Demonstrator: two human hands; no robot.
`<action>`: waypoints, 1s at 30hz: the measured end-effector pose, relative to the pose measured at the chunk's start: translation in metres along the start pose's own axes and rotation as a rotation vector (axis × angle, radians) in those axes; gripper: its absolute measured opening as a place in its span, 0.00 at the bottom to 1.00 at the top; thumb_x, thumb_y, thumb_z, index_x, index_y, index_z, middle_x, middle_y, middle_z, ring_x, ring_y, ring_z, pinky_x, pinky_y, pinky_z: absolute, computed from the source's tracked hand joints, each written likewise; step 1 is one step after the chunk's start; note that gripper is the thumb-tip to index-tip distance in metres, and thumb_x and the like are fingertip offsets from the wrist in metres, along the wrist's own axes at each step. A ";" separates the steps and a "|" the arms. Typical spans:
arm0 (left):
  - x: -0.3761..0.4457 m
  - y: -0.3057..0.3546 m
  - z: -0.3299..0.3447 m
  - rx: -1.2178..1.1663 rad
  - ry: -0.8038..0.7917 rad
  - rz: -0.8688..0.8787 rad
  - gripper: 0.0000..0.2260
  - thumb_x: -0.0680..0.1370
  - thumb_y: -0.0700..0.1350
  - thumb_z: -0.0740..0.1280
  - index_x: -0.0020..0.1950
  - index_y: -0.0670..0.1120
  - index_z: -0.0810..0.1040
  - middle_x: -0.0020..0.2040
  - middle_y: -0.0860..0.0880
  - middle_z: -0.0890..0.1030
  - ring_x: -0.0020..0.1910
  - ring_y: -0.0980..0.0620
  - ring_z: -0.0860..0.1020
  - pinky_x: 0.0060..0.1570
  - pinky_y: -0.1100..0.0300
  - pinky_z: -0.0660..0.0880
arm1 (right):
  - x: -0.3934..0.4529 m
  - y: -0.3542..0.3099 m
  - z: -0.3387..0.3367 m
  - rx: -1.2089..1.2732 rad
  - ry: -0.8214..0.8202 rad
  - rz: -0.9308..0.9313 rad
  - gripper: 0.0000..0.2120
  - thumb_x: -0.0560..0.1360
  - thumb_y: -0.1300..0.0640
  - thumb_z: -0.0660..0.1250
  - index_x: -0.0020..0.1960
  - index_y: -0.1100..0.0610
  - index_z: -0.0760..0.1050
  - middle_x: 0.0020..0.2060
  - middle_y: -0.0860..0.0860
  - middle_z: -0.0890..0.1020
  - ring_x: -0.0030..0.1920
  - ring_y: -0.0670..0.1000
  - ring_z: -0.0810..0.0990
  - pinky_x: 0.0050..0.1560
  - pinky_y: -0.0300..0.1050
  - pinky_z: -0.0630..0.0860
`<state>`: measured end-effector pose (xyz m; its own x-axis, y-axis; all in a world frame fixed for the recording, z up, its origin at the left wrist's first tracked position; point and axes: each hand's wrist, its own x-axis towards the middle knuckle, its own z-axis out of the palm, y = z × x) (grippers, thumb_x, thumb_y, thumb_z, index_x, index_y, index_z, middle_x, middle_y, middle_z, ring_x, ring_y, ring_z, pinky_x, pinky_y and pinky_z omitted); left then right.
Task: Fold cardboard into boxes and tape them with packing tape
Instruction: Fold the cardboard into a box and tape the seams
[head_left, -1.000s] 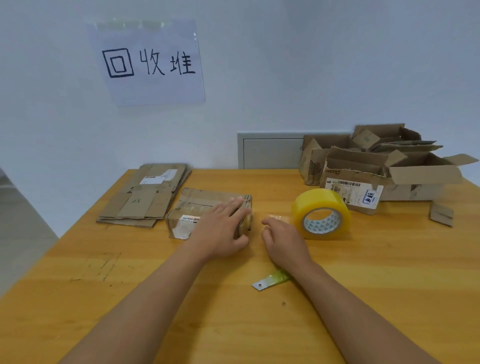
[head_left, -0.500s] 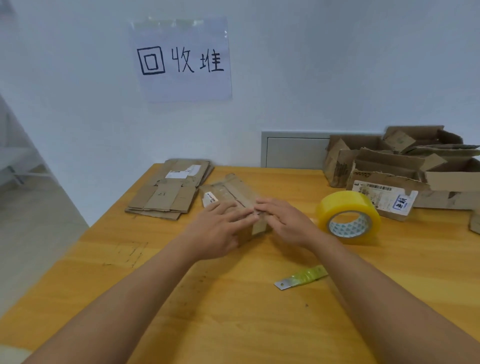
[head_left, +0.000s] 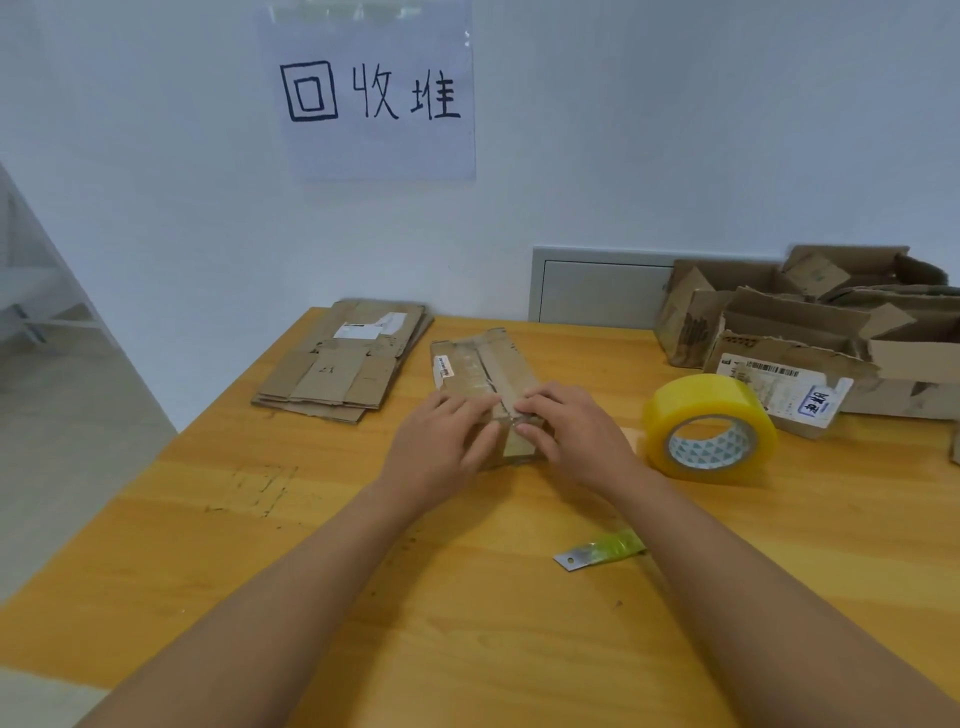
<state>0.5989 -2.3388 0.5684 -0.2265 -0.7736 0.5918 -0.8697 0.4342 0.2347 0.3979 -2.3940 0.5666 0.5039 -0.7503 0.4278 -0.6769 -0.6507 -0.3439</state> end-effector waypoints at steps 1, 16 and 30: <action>0.004 0.002 0.005 -0.049 0.009 -0.067 0.16 0.81 0.58 0.58 0.57 0.51 0.81 0.52 0.56 0.82 0.51 0.54 0.72 0.49 0.55 0.74 | 0.000 0.000 0.000 0.000 0.001 0.001 0.13 0.79 0.50 0.66 0.62 0.52 0.78 0.59 0.47 0.77 0.57 0.53 0.73 0.54 0.48 0.74; 0.003 -0.006 0.029 0.060 0.112 -0.016 0.11 0.79 0.55 0.64 0.47 0.48 0.78 0.50 0.55 0.79 0.46 0.52 0.68 0.41 0.58 0.71 | 0.001 0.000 0.003 0.045 -0.015 0.053 0.14 0.79 0.47 0.66 0.61 0.51 0.78 0.58 0.44 0.75 0.57 0.49 0.68 0.53 0.45 0.70; -0.002 0.003 0.023 -0.129 0.037 -0.195 0.07 0.79 0.51 0.67 0.54 0.51 0.79 0.55 0.58 0.76 0.54 0.54 0.67 0.45 0.61 0.69 | 0.000 -0.008 0.003 0.051 0.004 0.103 0.12 0.79 0.48 0.67 0.58 0.52 0.79 0.56 0.43 0.75 0.56 0.50 0.68 0.51 0.50 0.74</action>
<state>0.5862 -2.3463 0.5498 -0.0412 -0.8324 0.5526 -0.8314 0.3353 0.4431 0.4047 -2.3893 0.5669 0.4309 -0.8131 0.3913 -0.6970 -0.5753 -0.4280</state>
